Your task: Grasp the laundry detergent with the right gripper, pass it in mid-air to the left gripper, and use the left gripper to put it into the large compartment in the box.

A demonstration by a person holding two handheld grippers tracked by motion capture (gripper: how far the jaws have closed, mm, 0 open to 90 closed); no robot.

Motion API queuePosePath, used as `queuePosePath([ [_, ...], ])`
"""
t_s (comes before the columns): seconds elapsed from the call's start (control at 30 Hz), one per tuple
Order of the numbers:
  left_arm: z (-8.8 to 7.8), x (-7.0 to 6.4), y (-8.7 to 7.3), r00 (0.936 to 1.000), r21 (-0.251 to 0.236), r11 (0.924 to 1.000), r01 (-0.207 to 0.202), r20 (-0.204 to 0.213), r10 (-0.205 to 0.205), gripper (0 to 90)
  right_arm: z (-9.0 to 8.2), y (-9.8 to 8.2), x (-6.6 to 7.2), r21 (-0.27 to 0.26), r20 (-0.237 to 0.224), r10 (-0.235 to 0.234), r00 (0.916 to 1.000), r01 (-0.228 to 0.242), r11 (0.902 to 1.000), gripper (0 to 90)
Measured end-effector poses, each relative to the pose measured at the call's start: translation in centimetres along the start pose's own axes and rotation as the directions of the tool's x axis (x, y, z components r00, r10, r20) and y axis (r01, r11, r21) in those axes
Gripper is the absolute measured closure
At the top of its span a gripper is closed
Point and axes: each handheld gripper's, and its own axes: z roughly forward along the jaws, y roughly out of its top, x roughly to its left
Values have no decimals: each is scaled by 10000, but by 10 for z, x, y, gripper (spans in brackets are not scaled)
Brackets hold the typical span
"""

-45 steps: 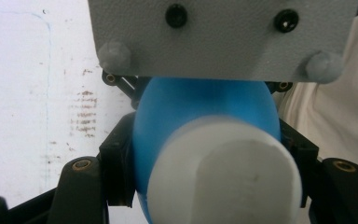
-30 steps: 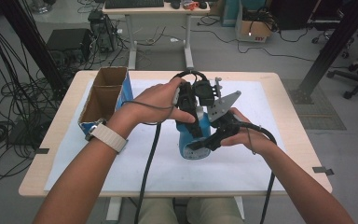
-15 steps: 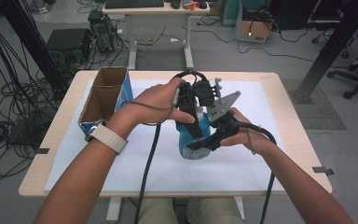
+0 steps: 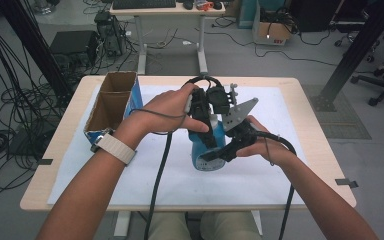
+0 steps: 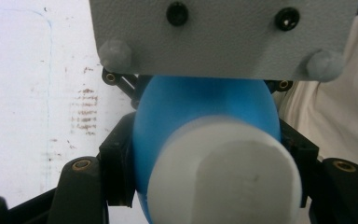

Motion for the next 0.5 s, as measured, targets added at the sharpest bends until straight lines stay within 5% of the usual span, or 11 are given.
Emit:
queuePosePath([
  [0.5, 0, -2, 0, 10000, -15, 10000, 58, -48, -58, 374, 0, 0, 1, 29, -23, -55, 10000, 55, 10000, 428],
])
